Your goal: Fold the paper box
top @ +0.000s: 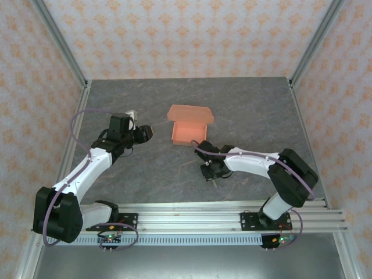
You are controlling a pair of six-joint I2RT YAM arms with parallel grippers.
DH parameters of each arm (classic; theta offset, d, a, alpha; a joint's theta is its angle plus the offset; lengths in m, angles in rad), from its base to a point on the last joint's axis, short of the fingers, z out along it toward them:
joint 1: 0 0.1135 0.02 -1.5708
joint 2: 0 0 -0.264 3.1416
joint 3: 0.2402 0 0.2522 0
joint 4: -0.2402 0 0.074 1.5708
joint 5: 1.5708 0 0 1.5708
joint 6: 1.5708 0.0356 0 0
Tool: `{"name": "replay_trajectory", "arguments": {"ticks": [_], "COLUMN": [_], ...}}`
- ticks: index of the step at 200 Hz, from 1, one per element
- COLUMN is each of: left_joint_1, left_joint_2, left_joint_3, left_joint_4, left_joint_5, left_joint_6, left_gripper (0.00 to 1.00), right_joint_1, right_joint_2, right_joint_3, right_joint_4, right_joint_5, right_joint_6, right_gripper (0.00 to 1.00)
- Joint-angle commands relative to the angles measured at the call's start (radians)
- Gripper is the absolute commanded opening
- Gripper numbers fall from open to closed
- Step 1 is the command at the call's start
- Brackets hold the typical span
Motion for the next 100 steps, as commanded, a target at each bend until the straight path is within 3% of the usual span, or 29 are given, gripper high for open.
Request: {"name": "replay_trajectory", "arguments": {"ticks": [1,53,100], "left_joint_1": [-0.007,-0.005,-0.004], "left_joint_2": [-0.020,0.007,-0.010], "left_joint_3": [-0.009,-0.041,-0.050], "left_joint_4": [-0.025,-0.003,-0.004], "left_joint_5": [-0.028,-0.081,-0.087], "left_joint_6": [0.025,0.018,0.011], "left_gripper": [0.53,0.54,0.54], "right_joint_1": [0.005,0.004,-0.078], "right_joint_2": [0.008,-0.045,0.126], "right_joint_3": [0.050,0.242,0.512], "right_joint_4": [-0.004,-0.022,-0.096], "right_joint_5": [0.032,0.019,-0.023], "right_joint_6": [-0.051,-0.298,-0.629], "right_gripper": [0.11,0.06,0.09]}}
